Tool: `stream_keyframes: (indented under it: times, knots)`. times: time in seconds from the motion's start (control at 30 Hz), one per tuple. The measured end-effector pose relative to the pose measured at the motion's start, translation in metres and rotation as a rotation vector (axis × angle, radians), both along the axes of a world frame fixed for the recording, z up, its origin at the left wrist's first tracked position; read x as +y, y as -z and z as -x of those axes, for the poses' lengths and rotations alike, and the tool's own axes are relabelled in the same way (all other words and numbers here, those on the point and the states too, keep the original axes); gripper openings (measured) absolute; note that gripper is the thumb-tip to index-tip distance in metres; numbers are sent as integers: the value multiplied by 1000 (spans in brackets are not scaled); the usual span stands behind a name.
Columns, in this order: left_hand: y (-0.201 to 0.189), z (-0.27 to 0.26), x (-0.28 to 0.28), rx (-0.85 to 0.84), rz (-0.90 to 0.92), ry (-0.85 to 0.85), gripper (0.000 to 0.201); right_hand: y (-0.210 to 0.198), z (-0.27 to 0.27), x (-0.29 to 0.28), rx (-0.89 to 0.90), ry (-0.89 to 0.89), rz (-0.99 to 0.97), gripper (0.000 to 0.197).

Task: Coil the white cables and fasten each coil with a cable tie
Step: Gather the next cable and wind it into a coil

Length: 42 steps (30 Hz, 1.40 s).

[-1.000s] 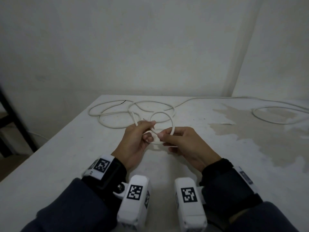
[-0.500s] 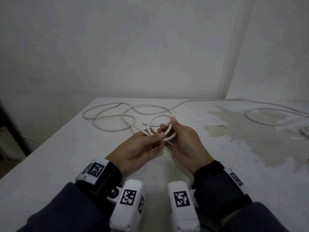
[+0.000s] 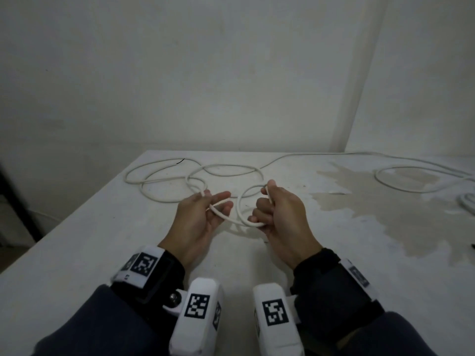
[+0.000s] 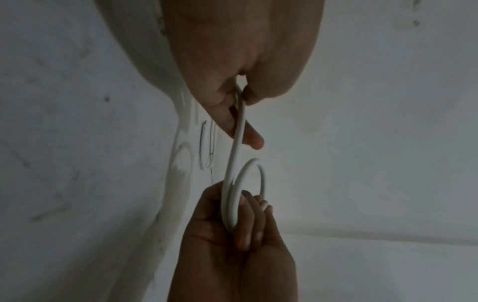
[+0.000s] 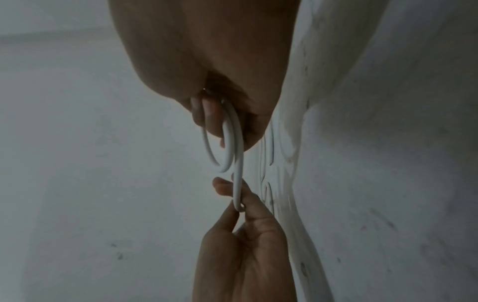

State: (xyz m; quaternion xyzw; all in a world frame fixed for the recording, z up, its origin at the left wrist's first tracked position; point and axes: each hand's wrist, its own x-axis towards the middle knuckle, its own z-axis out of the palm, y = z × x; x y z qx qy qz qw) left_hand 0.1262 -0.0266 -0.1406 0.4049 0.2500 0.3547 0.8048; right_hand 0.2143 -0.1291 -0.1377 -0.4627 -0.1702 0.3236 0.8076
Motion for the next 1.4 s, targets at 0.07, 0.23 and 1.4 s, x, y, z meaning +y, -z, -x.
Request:
stream_keyframes:
  times: [0.07, 0.23, 1.4]
  knots:
    - [0, 2, -2, 62, -145, 65, 18, -2, -3, -2, -52, 46, 30, 24]
    - [-3, 7, -9, 96, -365, 241, 32, -1, -14, -11, -194, 80, 105, 29]
    - [-59, -7, -10, 190, -768, 236, 32, -37, -19, -16, -663, -35, -12, 6]
